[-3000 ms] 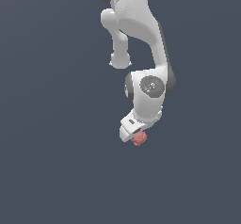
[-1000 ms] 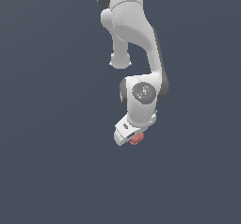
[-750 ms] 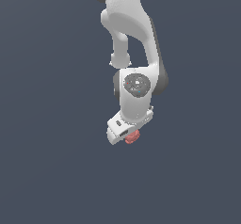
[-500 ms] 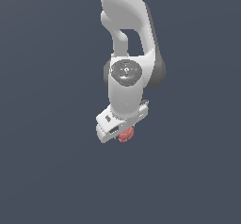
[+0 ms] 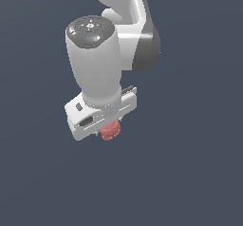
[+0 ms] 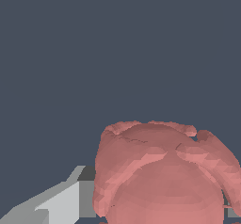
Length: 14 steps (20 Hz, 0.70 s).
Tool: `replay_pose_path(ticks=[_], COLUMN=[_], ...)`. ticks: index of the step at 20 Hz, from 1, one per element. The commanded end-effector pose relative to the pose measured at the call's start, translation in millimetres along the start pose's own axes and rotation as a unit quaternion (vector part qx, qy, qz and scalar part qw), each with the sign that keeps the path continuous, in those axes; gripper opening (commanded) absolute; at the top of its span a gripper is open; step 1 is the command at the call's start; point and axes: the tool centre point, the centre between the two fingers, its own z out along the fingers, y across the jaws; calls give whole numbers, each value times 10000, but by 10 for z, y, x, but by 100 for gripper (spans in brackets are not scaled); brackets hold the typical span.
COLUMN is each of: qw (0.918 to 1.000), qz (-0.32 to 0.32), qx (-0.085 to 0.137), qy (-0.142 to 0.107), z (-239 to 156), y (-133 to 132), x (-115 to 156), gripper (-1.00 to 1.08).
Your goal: Pick up the object and move it to a goal position.
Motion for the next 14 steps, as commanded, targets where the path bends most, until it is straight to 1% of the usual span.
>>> replay_pose_path(ticks=[1,7,14], qw=[10000,10000,10000], qz=[-4,-2,0], qx=[5,2,-1], qy=[-4,-4,-5], z=[-189,-526,-728], y=[124,357,503], x=[-25,-60,-74], gripper=[-100,-100,-100])
